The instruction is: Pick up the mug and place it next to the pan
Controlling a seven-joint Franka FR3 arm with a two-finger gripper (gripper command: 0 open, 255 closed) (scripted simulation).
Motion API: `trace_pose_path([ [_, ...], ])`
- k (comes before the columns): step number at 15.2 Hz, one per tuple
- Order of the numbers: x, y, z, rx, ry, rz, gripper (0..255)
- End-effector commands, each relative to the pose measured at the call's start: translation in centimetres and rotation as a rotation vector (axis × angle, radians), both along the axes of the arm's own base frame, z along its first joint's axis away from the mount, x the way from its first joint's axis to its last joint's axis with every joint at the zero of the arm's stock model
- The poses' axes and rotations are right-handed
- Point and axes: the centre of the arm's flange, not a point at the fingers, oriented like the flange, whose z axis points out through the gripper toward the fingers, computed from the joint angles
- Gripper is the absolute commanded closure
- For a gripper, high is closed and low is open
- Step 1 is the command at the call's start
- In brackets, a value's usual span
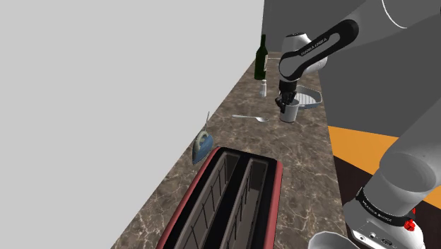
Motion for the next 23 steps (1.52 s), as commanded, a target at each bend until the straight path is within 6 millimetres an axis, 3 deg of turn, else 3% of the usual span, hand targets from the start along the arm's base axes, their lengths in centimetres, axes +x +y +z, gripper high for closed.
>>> trace_pose_path([
  [1,0.0,0.0,-0.1,0.0,-0.001,0.0,255],
  [5,0.0,0.0,-0.1,0.0,-0.001,0.0,255],
  [6,0.0,0.0,-0.1,0.0,-0.001,0.0,0],
  [11,0.0,0.0,-0.1,0.0,-0.001,0.0,0],
  [15,0.1,0.3,4.8,0.0,-0.001,0.0,0],
  [23,0.1,0.3,4.8,0.0,-0.001,0.0,0],
])
